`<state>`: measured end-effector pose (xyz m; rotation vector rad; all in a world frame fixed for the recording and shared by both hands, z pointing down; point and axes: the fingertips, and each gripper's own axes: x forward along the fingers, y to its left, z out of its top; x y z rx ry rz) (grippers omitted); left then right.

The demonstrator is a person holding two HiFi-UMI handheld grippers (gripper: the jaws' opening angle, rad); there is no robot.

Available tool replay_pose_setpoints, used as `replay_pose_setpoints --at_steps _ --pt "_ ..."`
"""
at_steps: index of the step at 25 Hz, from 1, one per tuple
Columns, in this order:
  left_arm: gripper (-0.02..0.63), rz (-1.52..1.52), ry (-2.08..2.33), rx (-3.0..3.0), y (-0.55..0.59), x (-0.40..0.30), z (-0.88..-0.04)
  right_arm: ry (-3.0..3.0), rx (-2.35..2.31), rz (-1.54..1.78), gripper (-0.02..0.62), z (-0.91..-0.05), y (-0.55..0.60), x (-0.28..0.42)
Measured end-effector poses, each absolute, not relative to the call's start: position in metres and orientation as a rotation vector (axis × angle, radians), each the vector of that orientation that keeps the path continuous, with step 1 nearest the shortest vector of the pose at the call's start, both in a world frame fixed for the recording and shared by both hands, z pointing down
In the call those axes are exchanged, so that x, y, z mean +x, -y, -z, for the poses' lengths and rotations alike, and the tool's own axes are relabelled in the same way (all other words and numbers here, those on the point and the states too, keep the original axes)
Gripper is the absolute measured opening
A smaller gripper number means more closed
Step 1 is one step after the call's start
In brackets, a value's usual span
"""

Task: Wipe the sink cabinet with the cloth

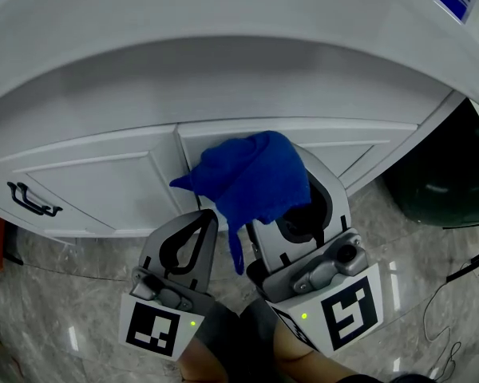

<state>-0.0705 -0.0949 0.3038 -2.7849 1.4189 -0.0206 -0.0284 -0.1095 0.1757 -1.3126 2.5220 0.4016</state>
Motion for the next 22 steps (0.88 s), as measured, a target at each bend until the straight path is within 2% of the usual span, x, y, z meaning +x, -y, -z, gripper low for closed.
replay_pose_setpoints --at_steps 22 --pt "0.000 -0.004 -1.385 -2.805 0.088 -0.056 -0.297 -2.468 -1.357 -0.387 0.115 -0.177 0.111 -0.005"
